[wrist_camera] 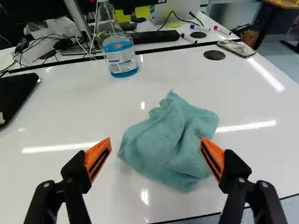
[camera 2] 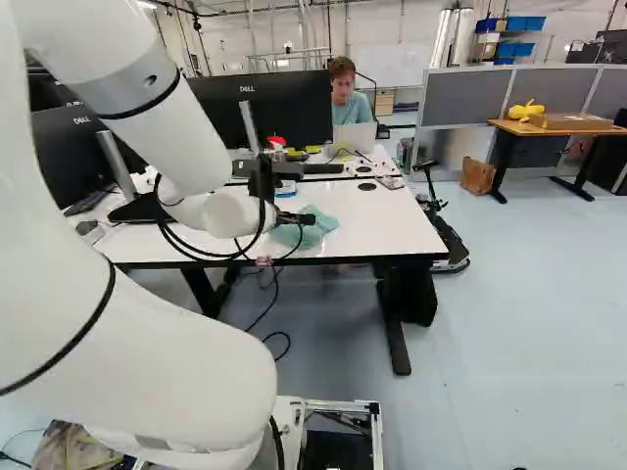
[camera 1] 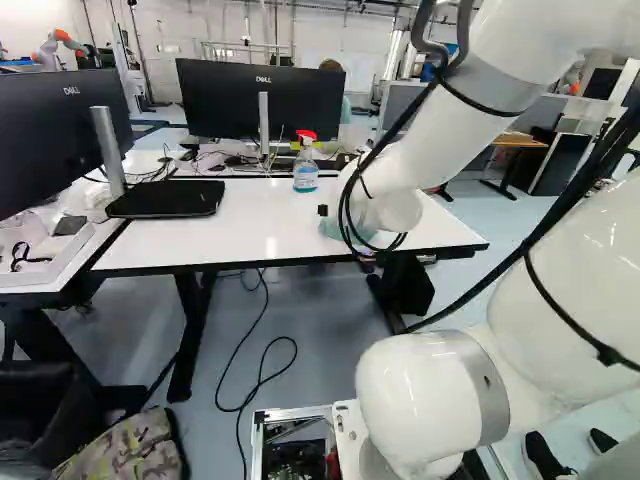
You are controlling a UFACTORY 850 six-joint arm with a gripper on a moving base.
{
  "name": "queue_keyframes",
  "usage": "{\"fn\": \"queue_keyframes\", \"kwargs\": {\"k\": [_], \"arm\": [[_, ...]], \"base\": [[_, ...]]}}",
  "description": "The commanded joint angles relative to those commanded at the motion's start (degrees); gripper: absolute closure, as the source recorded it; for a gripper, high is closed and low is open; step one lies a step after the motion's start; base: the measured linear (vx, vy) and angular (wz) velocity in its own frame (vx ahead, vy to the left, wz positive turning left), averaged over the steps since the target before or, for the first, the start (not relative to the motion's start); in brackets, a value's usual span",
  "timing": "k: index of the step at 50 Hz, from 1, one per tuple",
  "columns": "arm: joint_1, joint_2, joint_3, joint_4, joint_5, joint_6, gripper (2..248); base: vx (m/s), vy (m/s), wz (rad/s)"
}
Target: Clean the table with the green towel
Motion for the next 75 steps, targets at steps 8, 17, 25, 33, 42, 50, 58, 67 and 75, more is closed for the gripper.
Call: {"fn": "queue_keyframes", "kwargs": {"k": [8, 17, 25, 33, 42, 50, 58, 67, 75], "arm": [[-0.34, 0.73, 2.31, -1.19, 3.82, 0.0, 3], [-0.67, 1.46, 4.61, -2.38, 7.62, 0.0, 3], [-0.93, 2.04, 6.43, -3.32, 10.64, 0.0, 3], [-1.16, 2.52, 7.96, -4.11, 13.17, 0.0, 3], [-1.36, 2.97, 9.39, -4.85, 15.53, 0.0, 3], [-1.51, 3.29, 10.39, -5.36, 17.18, 0.0, 3], [-1.62, 3.53, 11.15, -5.75, 18.43, 0.0, 3], [-1.7, 3.71, 11.71, -6.04, 19.36, 0.0, 3], [-1.73, 3.78, 11.93, -6.16, 19.73, 0.0, 3]], "base": [[0.0, 0.0, 0.0], [0.0, 0.0, 0.0], [0.0, 0.0, 0.0], [0.0, 0.0, 0.0], [0.0, 0.0, 0.0], [0.0, 0.0, 0.0], [0.0, 0.0, 0.0], [0.0, 0.0, 0.0], [0.0, 0.0, 0.0]]}}
